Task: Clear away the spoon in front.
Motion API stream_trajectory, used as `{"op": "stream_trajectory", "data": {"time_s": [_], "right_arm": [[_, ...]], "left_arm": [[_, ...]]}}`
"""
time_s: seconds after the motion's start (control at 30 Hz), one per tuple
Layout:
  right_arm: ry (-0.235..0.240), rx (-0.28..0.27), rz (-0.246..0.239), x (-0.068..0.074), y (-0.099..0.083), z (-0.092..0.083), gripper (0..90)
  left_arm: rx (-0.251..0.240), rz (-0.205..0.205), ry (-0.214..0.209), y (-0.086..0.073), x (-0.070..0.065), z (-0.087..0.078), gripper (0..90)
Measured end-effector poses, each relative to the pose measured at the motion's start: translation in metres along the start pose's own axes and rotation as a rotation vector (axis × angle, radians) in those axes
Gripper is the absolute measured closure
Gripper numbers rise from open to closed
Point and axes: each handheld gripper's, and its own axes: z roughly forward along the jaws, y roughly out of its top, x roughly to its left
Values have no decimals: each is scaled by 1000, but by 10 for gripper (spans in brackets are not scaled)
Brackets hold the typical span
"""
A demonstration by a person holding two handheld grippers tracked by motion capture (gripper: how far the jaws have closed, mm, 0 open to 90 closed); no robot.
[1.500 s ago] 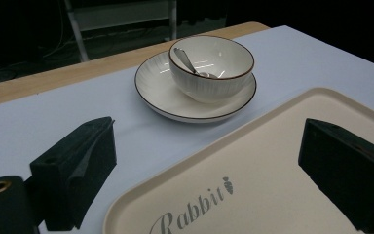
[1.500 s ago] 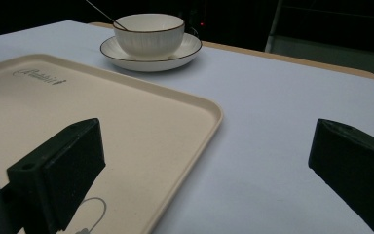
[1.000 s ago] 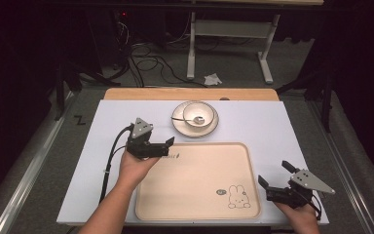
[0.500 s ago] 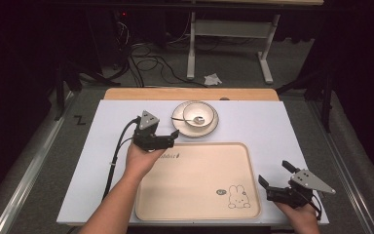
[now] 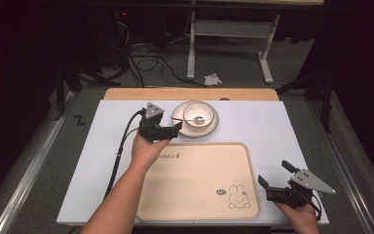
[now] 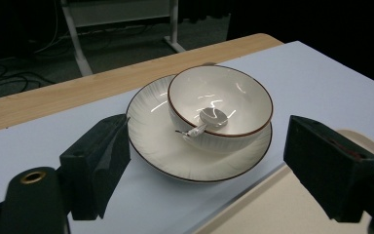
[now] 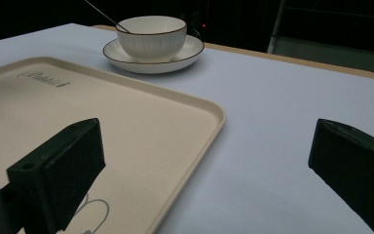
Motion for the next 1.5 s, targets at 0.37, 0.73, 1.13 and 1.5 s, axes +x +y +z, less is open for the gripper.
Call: {"op": "stream_trajectory", "data": {"time_s": [0.37, 0.73, 1.13, 1.5], "right_arm": [[7, 1, 2, -1, 0, 2, 5], [6, 5, 7, 0, -1, 2, 5], [7, 5, 6, 0, -1, 2, 5], [5, -1, 3, -1, -1, 2, 5]], "left_arm": [[24, -20, 18, 2, 7, 13, 229], [33, -48, -14, 1, 9, 17, 448], [44, -57, 0, -1, 6, 21, 570], [43, -53, 9, -2, 4, 21, 700]]}}
